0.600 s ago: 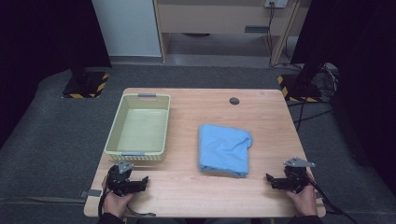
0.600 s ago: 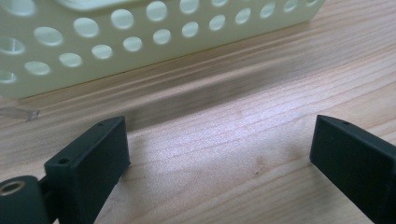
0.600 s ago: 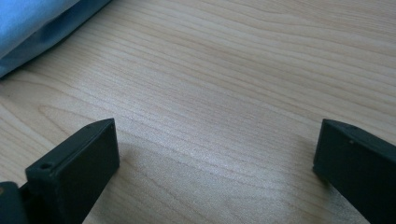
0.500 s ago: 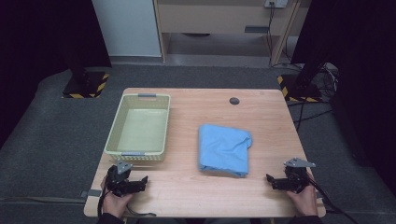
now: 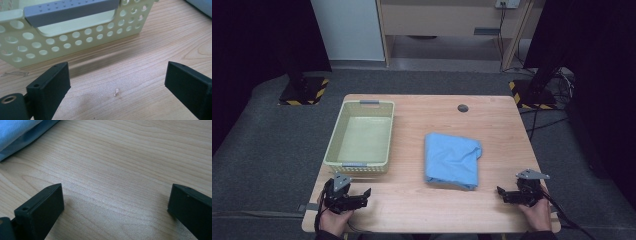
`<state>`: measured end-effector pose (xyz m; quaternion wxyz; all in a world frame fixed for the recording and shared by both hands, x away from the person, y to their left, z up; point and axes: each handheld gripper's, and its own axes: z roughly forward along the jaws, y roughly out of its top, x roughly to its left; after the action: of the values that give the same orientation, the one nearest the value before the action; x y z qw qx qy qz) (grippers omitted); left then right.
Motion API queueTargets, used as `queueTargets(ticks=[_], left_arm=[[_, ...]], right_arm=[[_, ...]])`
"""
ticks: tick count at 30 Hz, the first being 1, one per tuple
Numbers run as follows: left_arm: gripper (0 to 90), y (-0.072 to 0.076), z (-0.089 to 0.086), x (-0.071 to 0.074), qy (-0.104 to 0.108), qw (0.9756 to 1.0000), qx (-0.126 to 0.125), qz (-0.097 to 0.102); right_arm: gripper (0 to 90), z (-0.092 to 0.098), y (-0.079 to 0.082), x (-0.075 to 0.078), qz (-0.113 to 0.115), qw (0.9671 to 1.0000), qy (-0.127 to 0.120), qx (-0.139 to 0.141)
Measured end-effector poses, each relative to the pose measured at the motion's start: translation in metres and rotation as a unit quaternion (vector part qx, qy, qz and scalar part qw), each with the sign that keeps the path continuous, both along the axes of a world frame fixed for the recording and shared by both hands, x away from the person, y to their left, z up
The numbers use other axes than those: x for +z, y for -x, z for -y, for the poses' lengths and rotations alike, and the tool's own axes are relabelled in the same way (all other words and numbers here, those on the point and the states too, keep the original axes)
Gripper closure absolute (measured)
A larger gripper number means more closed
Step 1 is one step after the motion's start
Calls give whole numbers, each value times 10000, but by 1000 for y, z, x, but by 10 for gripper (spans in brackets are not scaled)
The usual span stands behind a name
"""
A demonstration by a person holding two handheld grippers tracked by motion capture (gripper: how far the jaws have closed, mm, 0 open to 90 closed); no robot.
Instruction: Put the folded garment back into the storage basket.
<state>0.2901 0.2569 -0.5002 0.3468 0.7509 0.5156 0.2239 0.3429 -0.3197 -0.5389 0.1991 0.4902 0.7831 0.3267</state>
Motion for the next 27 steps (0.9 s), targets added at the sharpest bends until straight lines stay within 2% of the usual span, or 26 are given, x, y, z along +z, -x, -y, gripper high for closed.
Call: queueTargets(ticks=[5,9,14,20,24,27], left_arm=[[58,1,2,7,116,9999,-9,35],[63,3,5,14,289,9995,-61,101],[69,4,13,25,491,9984,-227,160],[75,4,24,38,405,9977,-406,365],[82,4,34,50,401,9954,-669,564],[82,3,37,53,399,9947,-726,605]], right_arm=[[5,0,0,0,-1,10000,0,-1],[5,0,0,0,-2,10000,2,-11],[5,0,0,0,-12,10000,-1,-16],[5,0,0,0,-11,10000,-1,-16],[4,-1,0,0,-4,10000,-5,-30],[4,-1,0,0,-5,10000,-5,-34]])
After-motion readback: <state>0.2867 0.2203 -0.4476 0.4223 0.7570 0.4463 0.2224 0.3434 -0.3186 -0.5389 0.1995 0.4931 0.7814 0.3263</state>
